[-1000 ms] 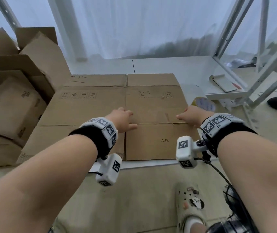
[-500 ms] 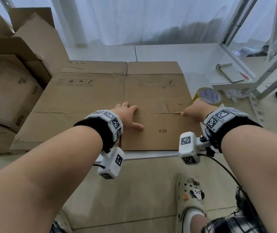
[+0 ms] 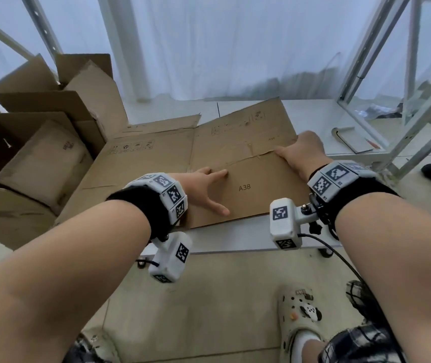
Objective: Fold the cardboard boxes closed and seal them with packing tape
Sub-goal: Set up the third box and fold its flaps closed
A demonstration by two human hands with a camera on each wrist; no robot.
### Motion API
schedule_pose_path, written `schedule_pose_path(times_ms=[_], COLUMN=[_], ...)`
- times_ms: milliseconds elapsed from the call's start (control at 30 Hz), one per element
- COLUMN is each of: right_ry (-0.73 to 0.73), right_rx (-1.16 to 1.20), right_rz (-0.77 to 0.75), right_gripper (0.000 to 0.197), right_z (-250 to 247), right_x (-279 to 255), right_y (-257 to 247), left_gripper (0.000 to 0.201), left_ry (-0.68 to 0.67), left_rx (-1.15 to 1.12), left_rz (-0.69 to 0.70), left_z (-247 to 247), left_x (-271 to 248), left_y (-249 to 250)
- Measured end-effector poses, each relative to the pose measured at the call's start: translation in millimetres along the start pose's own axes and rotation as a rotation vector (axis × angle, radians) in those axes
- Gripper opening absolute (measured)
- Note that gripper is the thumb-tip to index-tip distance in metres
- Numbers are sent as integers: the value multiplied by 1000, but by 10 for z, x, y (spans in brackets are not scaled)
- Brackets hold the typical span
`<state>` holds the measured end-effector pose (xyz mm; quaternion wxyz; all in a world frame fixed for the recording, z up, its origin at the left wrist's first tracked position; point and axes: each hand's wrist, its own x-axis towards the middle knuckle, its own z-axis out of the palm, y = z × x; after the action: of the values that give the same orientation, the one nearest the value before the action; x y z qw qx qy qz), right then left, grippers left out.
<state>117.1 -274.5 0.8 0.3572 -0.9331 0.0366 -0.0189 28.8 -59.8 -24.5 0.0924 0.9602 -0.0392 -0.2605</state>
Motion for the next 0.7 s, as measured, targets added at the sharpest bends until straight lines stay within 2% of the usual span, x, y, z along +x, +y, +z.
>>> schedule_pose_path(times_ms=[100,233,433,600,700], right_ry=[46,121,106,28,26], right_rx=[43,101,267,352,367], right_rz=[-86,-170,-86,-29,11], right_gripper=[39,33,25,21,27], right_z=[-80,-156,-161,-61,-24], right_x=[-103,-189,-110,-53,-58], right_y=[-203,-476,-697,-502,-433], left_gripper=[127,132,134,108,94], left_ry=[10,116,240,248,276], left_rx=[54,127,155,367,405], left_rz=[1,-11,-14,70,90], left_z=[-20,-62,-178,-341,-406], left_x=[-194,-432,-626,-704,-747], left_y=[-32,-119,-251,-295,-350])
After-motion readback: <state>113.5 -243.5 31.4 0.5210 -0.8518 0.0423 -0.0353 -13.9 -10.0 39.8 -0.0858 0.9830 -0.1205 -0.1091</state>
